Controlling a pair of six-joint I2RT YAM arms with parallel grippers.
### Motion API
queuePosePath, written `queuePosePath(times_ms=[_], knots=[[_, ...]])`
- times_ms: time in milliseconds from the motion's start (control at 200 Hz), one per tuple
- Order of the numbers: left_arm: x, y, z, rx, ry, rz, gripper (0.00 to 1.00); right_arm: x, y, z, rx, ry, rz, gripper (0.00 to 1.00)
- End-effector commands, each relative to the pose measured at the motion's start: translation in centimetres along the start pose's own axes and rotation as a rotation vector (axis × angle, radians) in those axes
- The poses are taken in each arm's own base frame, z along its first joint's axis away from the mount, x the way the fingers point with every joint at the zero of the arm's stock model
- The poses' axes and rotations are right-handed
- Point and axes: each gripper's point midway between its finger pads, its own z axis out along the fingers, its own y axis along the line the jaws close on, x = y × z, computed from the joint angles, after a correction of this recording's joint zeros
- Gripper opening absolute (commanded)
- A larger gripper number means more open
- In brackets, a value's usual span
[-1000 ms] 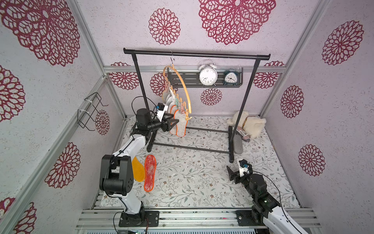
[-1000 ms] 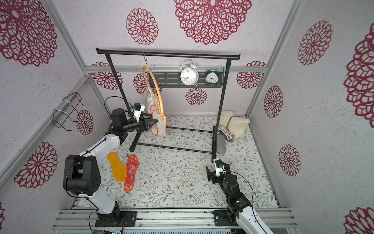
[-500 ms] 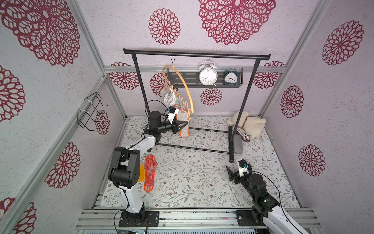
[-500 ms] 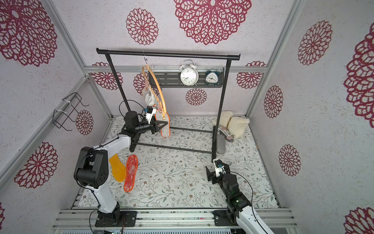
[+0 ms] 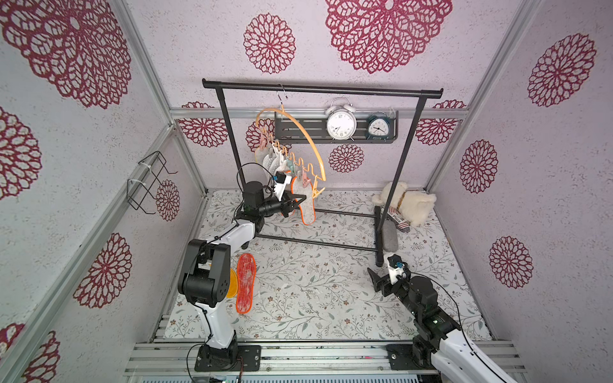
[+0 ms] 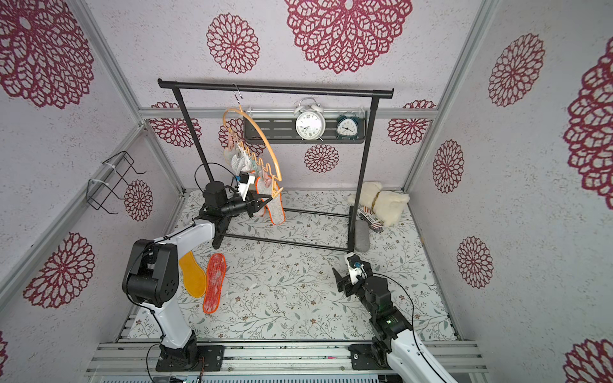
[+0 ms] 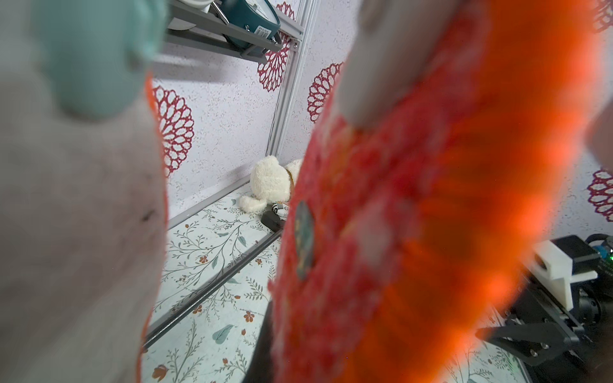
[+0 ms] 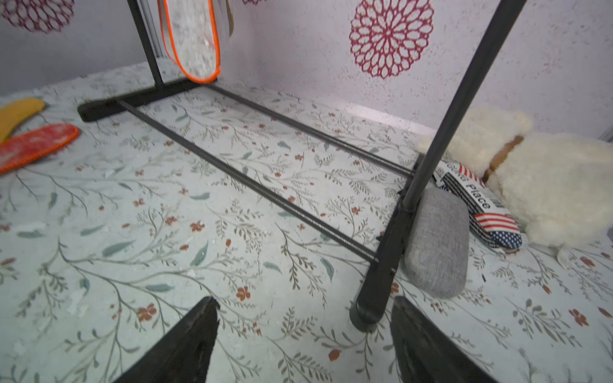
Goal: Take the shoe insoles off the hanger
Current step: Remove the insole from the hanger.
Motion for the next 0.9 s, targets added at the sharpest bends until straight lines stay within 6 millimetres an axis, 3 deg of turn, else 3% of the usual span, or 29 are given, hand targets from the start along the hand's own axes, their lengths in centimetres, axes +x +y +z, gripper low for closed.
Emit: queuePosePath(times_ms=[0, 170, 280, 325, 485, 625, 896], knots=[[-1.7, -1.0, -0.9, 0.030, -0.029, 0.023, 0.00, -6.5, 1.2, 0.0, -0.096, -0.183, 0.070, 0.83], [-1.5, -1.3, -1.6, 0.050, 0.002, 0.015, 0.00, -11.9, 4.0, 3.6, -0.286, -0.189, 0.016, 0.84], [-1.2, -1.5, -2.1, 0.052, 0.046, 0.016, 0.00, -16.9, 5.1, 6.1, -0.372, -0.255, -0.026, 0.84], [-1.0, -1.7, -2.2, 0.059, 0.066, 0.021, 0.00, -18.1, 5.4, 7.7, -0.407, -0.248, -0.031, 0.83], [-1.1, -2.1, -2.8, 0.078, 0.098, 0.014, 0.00, -23.3, 7.7, 11.7, -0.591, -0.278, -0.074, 0.75], [-1.5, -2.4, -3.3, 0.100, 0.103, 0.006, 0.00, -26.6, 9.7, 13.8, -0.764, -0.311, -0.090, 0.71], [-1.6, -3.0, -3.8, 0.149, 0.121, -0.022, 0.00, -29.8, 12.1, 17.2, -0.942, -0.325, -0.082, 0.64]])
